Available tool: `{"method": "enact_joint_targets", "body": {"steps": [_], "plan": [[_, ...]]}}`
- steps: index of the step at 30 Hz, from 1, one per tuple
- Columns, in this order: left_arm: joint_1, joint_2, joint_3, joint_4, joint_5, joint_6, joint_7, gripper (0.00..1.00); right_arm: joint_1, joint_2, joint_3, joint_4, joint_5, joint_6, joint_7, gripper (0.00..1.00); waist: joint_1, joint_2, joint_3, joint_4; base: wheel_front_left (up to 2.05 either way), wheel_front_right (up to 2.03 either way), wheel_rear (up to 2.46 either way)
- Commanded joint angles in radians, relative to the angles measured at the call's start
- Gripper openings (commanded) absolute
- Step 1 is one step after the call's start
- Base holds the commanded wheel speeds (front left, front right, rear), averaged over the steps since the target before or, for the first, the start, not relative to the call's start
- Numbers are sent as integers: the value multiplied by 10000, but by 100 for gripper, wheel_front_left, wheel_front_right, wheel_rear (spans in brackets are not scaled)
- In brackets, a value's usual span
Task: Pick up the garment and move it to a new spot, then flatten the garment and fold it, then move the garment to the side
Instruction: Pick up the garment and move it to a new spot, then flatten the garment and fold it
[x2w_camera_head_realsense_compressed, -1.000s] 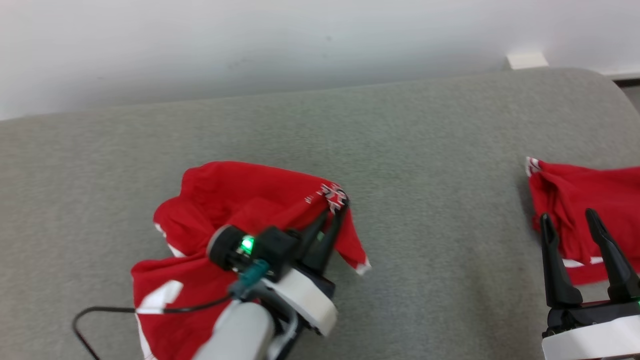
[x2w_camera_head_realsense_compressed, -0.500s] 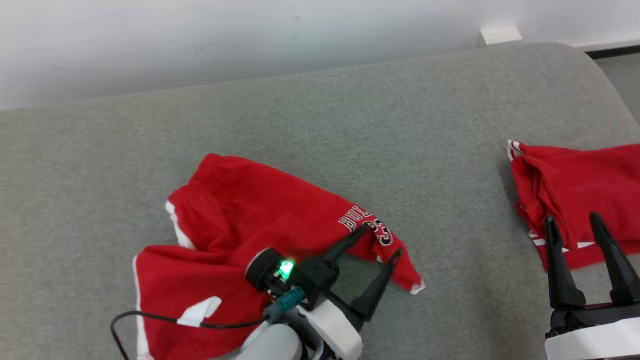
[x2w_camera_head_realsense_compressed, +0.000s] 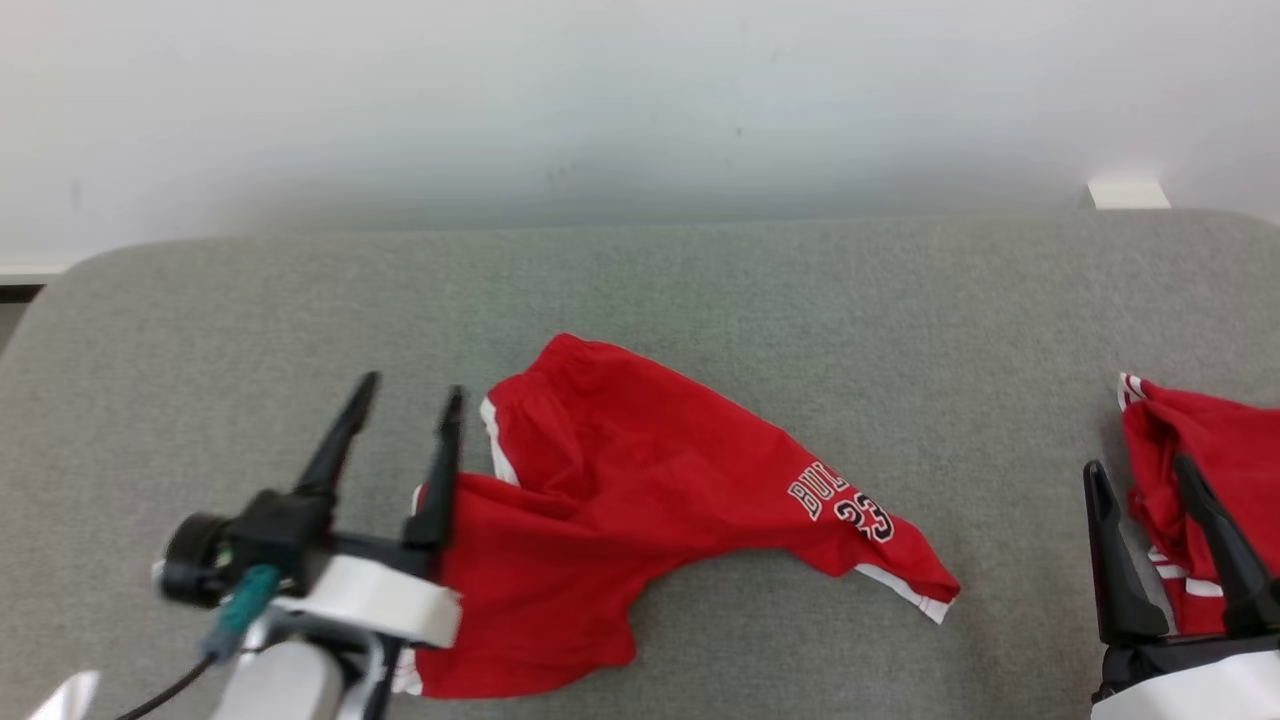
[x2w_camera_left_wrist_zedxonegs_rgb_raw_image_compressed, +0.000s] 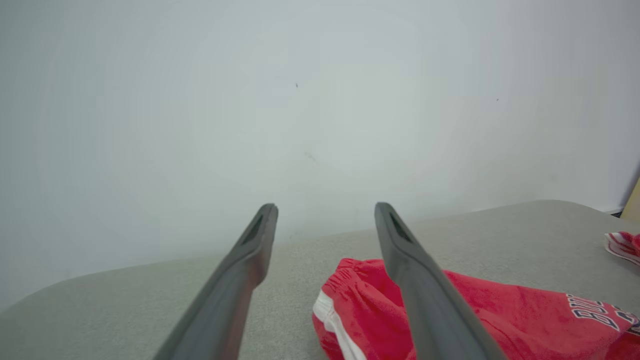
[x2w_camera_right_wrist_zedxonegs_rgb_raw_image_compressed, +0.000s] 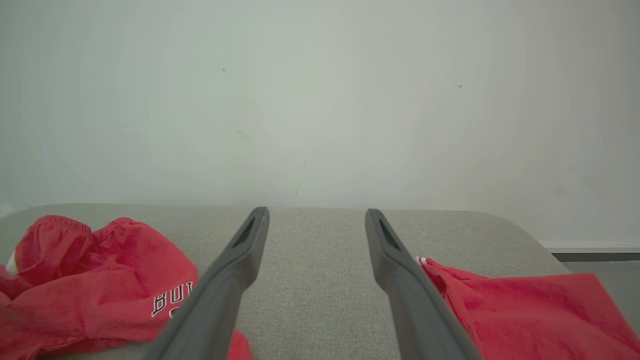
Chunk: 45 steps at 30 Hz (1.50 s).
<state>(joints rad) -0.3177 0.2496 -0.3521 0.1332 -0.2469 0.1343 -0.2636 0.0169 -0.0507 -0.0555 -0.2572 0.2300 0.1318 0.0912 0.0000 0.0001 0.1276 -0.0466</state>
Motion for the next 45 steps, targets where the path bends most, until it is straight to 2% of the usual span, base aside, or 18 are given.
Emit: {"method": "enact_joint_targets", "body": {"steps": [1,5,10,23,45], "plan": [[360,203,312,-100,-81,136,0,100,171,-7,-15,-12,-60,-25,61,100,0,-1,-321,295,0,0,0],[1172,600,1156,-460,-387,395,-1,100,370,-7,106,22,-12,-25,197,100,0,-1,-615,396,0,0,0],[2258,878,1638,-855,-743,394,-1,100,705,-7,135,106,76,-25,290,100,0,-1,-1018,377,0,0,0],[3560,933,1393,-1526,-866,612,454,100,1385,-6,188,-119,187,-25,483,100,0,-1,-1509,167,0,0,0],[3278,957,1305,-1524,-946,688,333,100,1324,-6,147,-264,96,-27,557,100,0,-1,-1400,265,0,0,0]]}}
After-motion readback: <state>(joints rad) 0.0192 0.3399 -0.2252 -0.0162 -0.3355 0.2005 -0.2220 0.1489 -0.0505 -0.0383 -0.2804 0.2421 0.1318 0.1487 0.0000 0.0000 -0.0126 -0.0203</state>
